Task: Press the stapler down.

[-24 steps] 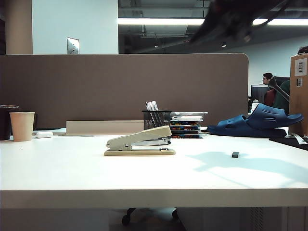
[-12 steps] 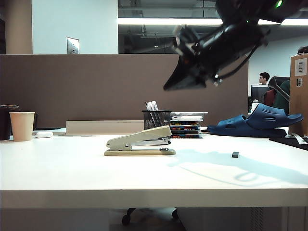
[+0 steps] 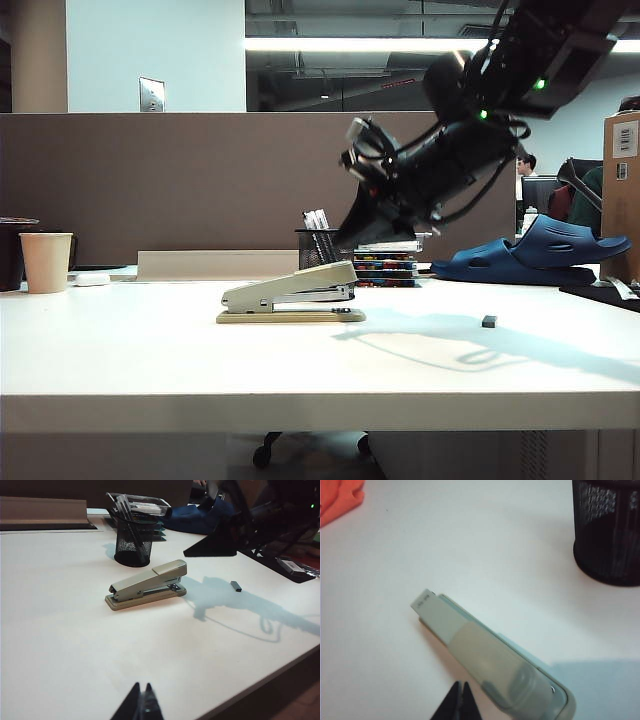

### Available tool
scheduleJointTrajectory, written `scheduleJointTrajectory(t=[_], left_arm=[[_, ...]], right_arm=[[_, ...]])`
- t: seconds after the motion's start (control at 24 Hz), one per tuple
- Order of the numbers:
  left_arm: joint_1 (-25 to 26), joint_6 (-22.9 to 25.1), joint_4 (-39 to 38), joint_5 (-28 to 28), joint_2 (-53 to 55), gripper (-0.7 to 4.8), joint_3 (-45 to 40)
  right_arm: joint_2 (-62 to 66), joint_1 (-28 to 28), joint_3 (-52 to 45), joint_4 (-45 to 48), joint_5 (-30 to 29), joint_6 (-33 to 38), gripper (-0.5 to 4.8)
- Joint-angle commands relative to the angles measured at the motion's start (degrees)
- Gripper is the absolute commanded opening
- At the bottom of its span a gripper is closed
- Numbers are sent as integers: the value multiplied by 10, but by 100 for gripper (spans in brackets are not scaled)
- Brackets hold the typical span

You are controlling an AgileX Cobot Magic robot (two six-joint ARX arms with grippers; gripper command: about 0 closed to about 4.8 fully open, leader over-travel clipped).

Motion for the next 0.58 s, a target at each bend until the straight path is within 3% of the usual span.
scheduleJointTrajectory(t=[0.04,0.58], left_arm=[[1,2,5,-2,0,-5,2],[1,2,5,-1,0,-5,2]], right_arm=[[8,0,2,17,3,2,-9],[21,0,2,49,41,3,-9]])
